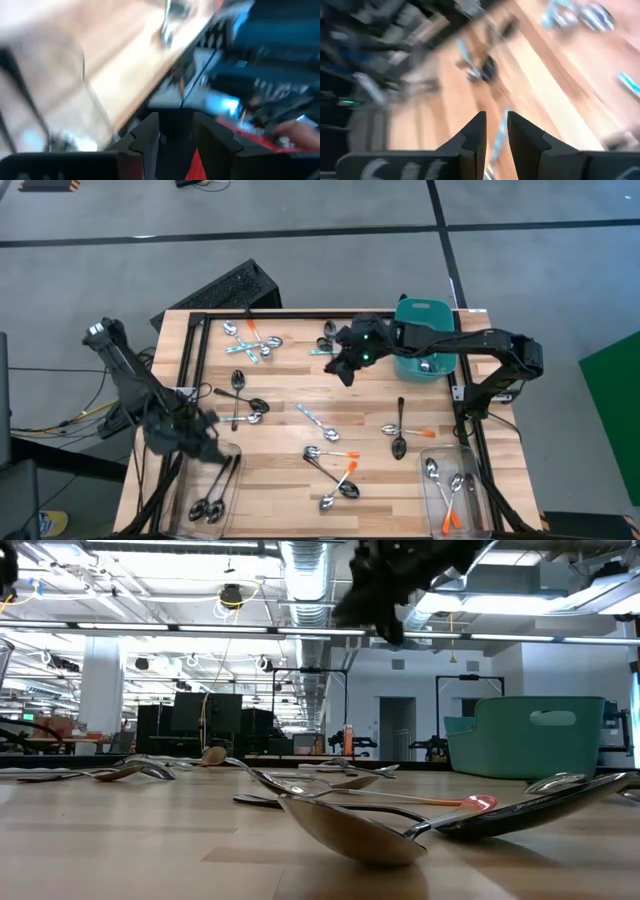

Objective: Sort silverware by color (type)
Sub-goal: Put the blue spoon into the blue bin

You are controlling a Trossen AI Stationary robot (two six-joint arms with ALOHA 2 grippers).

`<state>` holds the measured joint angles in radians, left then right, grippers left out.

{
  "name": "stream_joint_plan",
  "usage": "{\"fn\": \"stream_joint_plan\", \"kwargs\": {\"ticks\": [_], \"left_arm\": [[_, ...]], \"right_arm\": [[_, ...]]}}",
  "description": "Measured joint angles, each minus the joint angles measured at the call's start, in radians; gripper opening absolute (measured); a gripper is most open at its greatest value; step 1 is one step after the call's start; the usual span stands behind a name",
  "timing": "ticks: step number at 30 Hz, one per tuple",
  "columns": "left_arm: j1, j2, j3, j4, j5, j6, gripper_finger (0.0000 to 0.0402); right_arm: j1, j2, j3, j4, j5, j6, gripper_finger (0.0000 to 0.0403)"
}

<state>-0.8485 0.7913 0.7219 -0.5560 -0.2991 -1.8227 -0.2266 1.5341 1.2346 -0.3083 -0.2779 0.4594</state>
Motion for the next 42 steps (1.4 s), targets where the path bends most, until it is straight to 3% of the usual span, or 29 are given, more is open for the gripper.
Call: {"fn": "stream_joint_plan", "kwargs": {"ticks": [5,11,13,17,19,24,27,31,34,39,42], "left_arm": [[0.130,-0.069,0.000,-0.057,-0.089,0.173,0.0099],[0.317,-0.076,0.000,0.012,-0.135,0.401,0.0098],[0.357,-0.065,0.000,0.102,-0.136,0.496,0.0098],[0.380,-0.024,0.000,0.333,-0.167,0.685,0.0098],[0.376,-0.002,0.001,0.427,-0.170,0.756,0.0098],[0.363,0.016,0.000,0.406,-0.178,0.792,0.0098],[0.370,0.014,0.000,0.351,-0.189,0.800,0.0098],[0.393,0.024,0.000,0.319,-0.200,0.900,0.0098],[0.422,0.042,0.000,0.329,-0.213,1.004,0.0098],[0.503,0.063,0.000,0.331,-0.221,1.029,0.0098],[0.584,0.062,0.000,0.298,-0.136,1.052,0.0098]], "right_arm": [[0.046,0.017,-0.001,-0.162,0.121,0.037,0.0103],[0.119,0.075,0.000,-0.103,0.171,-0.044,0.0103],[0.137,0.094,0.002,-0.034,0.148,-0.063,0.0102],[0.155,0.111,0.023,0.106,-0.020,-0.076,0.0090],[0.156,0.107,0.026,0.174,-0.034,-0.077,0.0077],[0.135,0.110,0.025,0.199,0.018,-0.014,0.0042],[0.122,0.109,0.025,0.142,0.031,0.057,0.0027],[0.148,0.109,0.025,0.033,0.131,0.082,0.0019],[0.173,0.109,0.025,-0.032,0.199,0.100,0.0020],[0.203,0.109,0.025,-0.109,0.225,0.121,0.0037],[0.234,0.124,0.021,-0.097,0.235,0.086,0.0059]]}}
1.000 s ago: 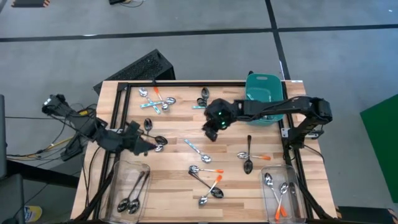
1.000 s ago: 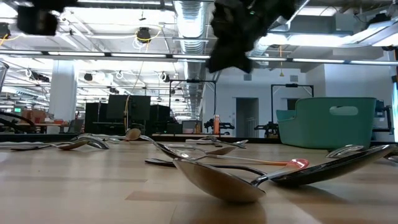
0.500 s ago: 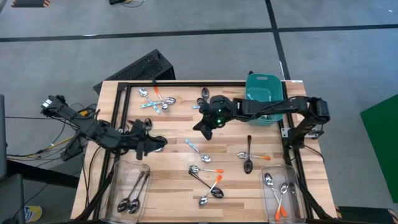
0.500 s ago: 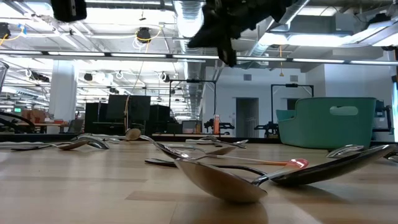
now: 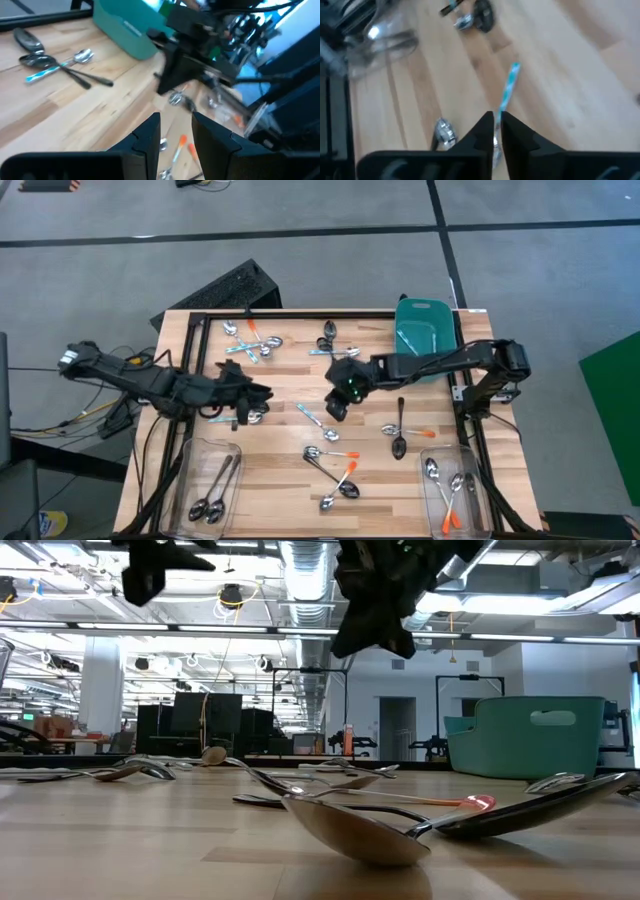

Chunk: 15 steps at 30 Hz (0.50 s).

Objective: Sort silverware by color (type)
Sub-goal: Put the blue spoon into the blue bin

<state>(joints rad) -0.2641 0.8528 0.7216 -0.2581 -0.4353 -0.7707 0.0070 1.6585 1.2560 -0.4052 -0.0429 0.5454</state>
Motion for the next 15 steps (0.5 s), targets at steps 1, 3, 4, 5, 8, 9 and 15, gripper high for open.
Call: {"fn": "stream_joint_plan", "kwargs": {"ticks": [1,3,4,5,8,9,15], "left_arm": [[0.032,0.000,0.000,-0.009,0.045,0.018,0.0098],[0.088,0.000,0.000,-0.015,0.133,0.057,0.0098],[0.113,0.000,0.000,-0.016,0.171,0.084,0.0098],[0.136,0.000,0.000,-0.018,0.206,0.115,0.0098],[0.193,0.000,0.000,-0.030,0.247,0.222,0.0098],[0.209,0.000,0.000,-0.034,0.242,0.248,0.0098],[0.288,0.000,0.000,-0.057,0.249,0.327,0.0098]], "right_arm": [[0.006,0.004,0.000,-0.005,0.006,0.004,0.0068],[0.014,0.011,-0.002,-0.025,0.021,0.034,0.0090],[0.012,0.022,0.000,-0.018,0.041,0.057,0.0101],[0.010,0.030,0.003,-0.029,0.070,0.089,0.0113],[0.001,0.071,-0.002,-0.109,0.124,0.208,0.0138],[-0.002,0.089,0.000,-0.092,0.124,0.237,0.0142],[0.023,0.167,0.002,-0.033,0.112,0.305,0.0136]]}}
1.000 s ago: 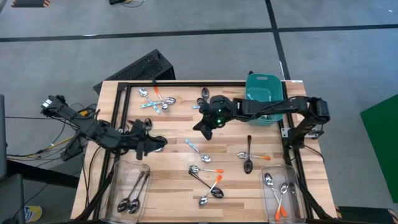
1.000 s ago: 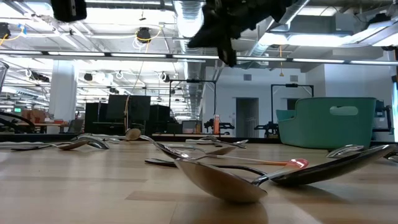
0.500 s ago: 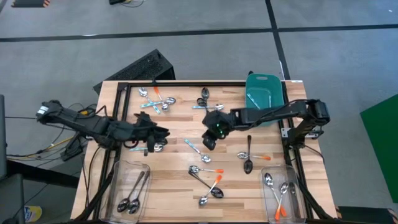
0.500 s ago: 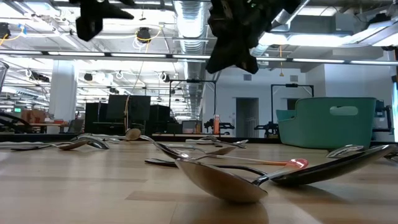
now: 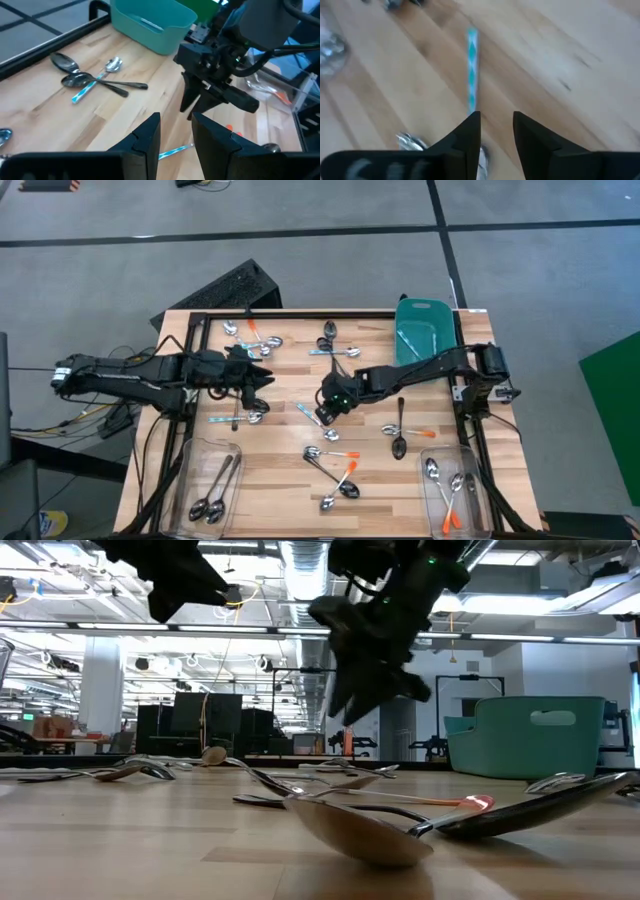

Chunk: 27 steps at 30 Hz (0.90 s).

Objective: Sort silverware by color (type)
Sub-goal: Put the blue spoon into the blue bin

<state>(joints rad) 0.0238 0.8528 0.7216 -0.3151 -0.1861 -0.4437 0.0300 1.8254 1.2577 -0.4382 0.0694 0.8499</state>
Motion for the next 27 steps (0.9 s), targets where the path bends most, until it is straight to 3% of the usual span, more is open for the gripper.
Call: {"fn": "stream_joint_plan", "kwargs": {"ticks": [6,17,27], "left_arm": [[0.061,-0.004,0.000,-0.084,0.076,0.090,0.0098],[0.171,-0.001,0.000,-0.148,0.241,0.267,0.0098],[0.223,-0.032,0.001,-0.263,0.275,0.329,0.0098]], "right_arm": [[0.024,0.101,0.057,0.003,0.004,0.044,0.0126],[0.048,0.258,0.269,-0.158,0.001,-0.045,0.0125],[0.064,0.363,0.416,-0.246,0.001,-0.065,0.0125]]}}
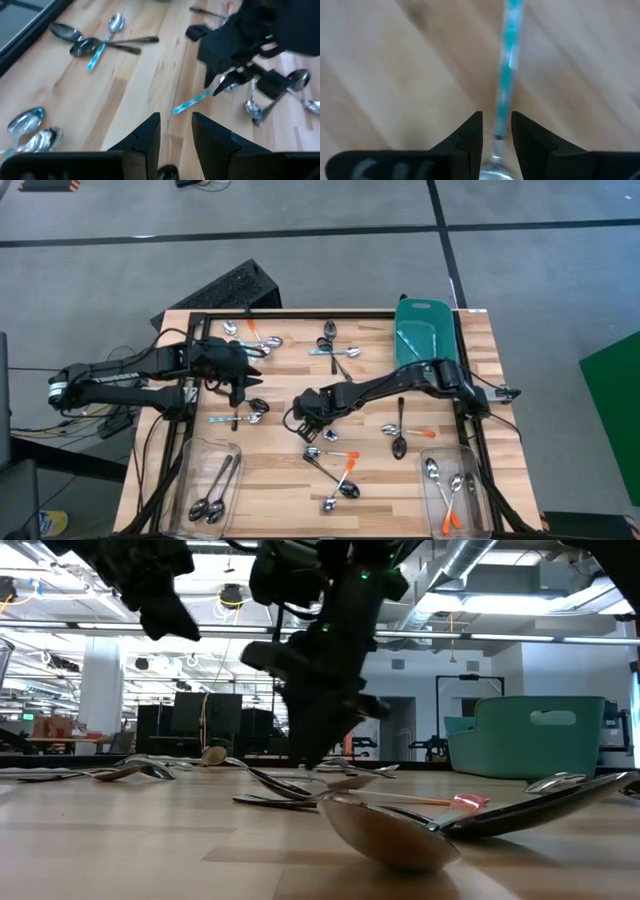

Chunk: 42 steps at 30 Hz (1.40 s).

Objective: Sort silverware by color (type)
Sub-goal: Put the blue spoon into the blue bin, then put the blue spoon in the blue bin

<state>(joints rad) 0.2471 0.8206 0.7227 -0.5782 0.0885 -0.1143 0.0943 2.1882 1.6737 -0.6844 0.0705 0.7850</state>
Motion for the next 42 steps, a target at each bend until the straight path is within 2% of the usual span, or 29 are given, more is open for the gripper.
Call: {"fn": "stream_joint_plan", "kwargs": {"ticks": [11,22,30,35,42], "left_arm": [[0.006,-0.016,-0.001,-0.040,-0.014,0.032,0.0098],[0.006,-0.017,-0.001,-0.034,-0.016,0.027,0.0098],[0.006,-0.017,-0.001,-0.036,-0.017,0.029,0.0098],[0.006,-0.017,-0.001,-0.038,-0.017,0.040,0.0098],[0.006,-0.016,-0.001,-0.038,-0.023,0.024,0.0098]], "right_arm": [[0.003,0.032,0.020,-0.042,-0.035,-0.007,0.0118],[-0.013,0.030,0.018,-0.118,-0.053,-0.013,0.0011],[-0.033,0.010,0.025,-0.212,-0.051,0.000,0.0038],[-0.033,-0.013,0.029,-0.212,0.022,-0.031,0.0071],[-0.041,0.010,0.029,-0.218,0.024,-0.070,0.0122]]}}
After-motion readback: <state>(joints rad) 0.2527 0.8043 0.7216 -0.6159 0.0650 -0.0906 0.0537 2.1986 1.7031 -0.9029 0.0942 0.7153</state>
